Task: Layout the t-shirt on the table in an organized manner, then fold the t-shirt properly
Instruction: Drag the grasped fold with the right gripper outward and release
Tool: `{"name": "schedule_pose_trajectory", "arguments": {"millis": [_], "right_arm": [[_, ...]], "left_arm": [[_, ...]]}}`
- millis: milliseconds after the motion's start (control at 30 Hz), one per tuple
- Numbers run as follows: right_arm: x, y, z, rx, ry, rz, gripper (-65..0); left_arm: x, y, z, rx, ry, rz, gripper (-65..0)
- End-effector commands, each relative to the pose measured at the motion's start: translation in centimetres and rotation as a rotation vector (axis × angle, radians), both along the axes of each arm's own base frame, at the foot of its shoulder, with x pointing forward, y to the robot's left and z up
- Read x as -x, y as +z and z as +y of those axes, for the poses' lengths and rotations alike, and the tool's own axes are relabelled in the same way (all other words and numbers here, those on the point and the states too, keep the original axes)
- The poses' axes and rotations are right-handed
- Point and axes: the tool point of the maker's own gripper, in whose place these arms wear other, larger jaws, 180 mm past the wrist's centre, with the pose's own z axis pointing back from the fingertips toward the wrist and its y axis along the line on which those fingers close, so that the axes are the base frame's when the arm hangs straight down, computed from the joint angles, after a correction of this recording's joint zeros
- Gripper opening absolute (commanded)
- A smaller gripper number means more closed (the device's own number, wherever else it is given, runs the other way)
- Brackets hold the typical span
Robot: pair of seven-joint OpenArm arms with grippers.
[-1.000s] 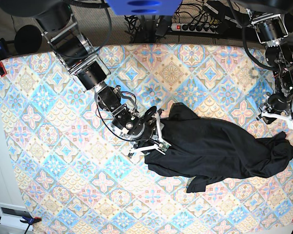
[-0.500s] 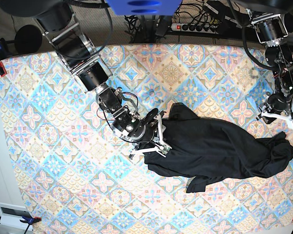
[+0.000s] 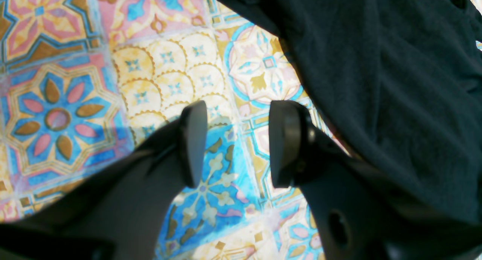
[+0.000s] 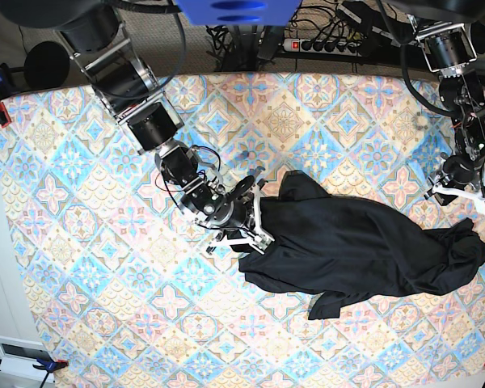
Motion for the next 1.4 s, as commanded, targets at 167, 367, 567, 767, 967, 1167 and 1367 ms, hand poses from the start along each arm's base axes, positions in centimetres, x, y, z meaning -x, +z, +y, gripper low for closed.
{"name": "schedule_pose_trajectory", "arguments": {"millis": [167, 367, 567, 767, 967, 1167, 1367], "right_arm": [[-6.0, 8.0, -4.5, -0.14, -0.213, -0.143, -65.0], [-7.3, 8.5, -11.2, -0.096, -0.325, -0.165, -65.0], [-8.9, 10.0, -18.6, -0.186, -0.52, -0.162, -65.0], [-11.3, 10.9, -22.3, -0.239, -0.646, -0.136, -58.4], [-11.2, 12.1, -24.5, -0.213, -0.714, -0.153, -42.3], [-9.0, 11.8, -25.1, -0.17, -0.694, -0.19, -42.0], [-8.5, 9.6, -25.4, -0.16, -0.708, -0.134, -41.8]], "left_arm": [[-0.9, 1.8, 0.7, -0.031, 0.001, -0.05, -38.8], [-0.9, 1.8, 0.7, -0.031, 0.001, -0.05, -38.8], [-0.9, 1.7, 0.6, -0.031, -0.004, -0.048, -38.8], [-1.1, 1.2, -0.3, -0.008, -0.004, -0.052, -38.8], [-1.5, 0.9, -1.3, -0.006, -0.033, -0.044, -38.8], [-1.6, 0.8, -1.6, -0.003, -0.04, -0.042, -38.8], [-1.9, 0.1, -3.2, -0.001, -0.09, -0.021, -38.8]]}}
